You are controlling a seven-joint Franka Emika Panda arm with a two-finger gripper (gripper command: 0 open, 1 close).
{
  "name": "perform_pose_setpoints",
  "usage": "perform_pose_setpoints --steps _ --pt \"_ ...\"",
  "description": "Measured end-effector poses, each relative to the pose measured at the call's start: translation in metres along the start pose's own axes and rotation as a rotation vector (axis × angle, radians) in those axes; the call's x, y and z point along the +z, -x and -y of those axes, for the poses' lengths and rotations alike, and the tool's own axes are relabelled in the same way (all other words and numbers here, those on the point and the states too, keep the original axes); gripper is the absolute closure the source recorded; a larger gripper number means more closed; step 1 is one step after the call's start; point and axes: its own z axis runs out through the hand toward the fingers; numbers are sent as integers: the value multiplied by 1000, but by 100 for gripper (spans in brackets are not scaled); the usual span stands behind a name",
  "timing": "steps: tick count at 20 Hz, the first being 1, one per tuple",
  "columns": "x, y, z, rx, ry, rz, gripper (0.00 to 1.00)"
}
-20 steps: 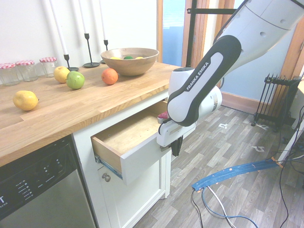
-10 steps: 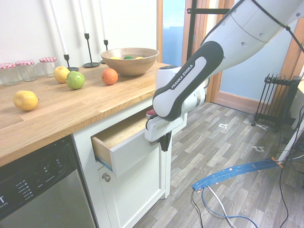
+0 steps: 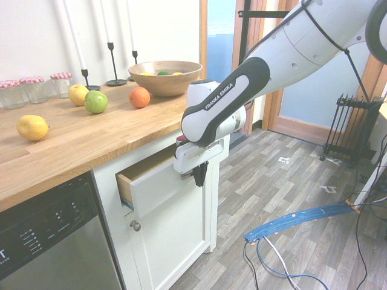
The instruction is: Close the drawer
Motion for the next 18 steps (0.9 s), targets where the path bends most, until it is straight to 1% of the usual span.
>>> perform_pose_setpoints --steps 9,18 --pt "-3 -15 21 -2 -8 -7 100" --pt "-3 -20 31 -4 1 -3 100"
